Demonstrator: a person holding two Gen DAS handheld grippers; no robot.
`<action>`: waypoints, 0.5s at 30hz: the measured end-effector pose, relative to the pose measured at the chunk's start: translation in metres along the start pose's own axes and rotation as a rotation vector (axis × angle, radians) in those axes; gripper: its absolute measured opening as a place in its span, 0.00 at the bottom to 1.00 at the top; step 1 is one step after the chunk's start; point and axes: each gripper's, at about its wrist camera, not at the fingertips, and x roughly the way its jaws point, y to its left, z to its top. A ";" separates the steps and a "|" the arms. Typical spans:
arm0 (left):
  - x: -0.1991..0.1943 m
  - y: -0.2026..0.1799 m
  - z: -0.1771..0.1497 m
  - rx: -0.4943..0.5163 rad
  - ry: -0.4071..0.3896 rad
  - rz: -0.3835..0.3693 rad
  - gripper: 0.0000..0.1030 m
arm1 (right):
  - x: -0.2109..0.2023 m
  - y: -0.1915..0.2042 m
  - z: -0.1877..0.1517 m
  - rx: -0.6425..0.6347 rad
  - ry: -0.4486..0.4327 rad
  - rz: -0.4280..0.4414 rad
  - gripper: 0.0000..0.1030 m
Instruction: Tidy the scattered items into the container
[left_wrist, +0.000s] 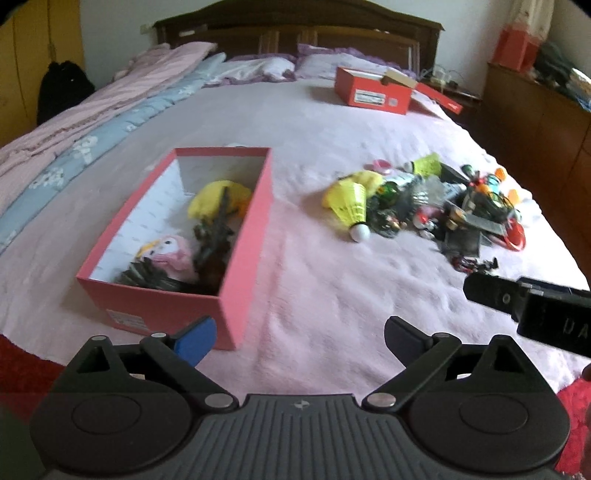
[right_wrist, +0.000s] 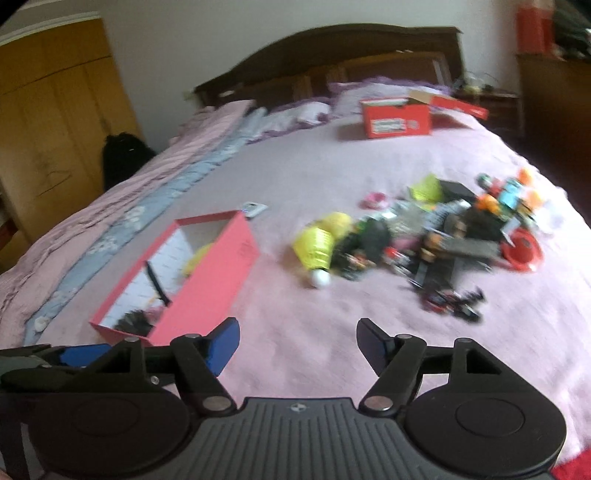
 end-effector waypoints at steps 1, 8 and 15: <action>0.000 -0.004 -0.001 0.005 0.003 -0.003 0.97 | -0.001 -0.006 -0.004 0.007 0.003 -0.014 0.73; 0.003 -0.027 -0.010 0.044 0.019 -0.005 0.99 | -0.007 -0.035 -0.025 0.046 0.013 -0.090 0.78; 0.009 -0.041 -0.018 0.063 0.050 -0.016 1.00 | -0.008 -0.049 -0.030 0.087 0.014 -0.126 0.81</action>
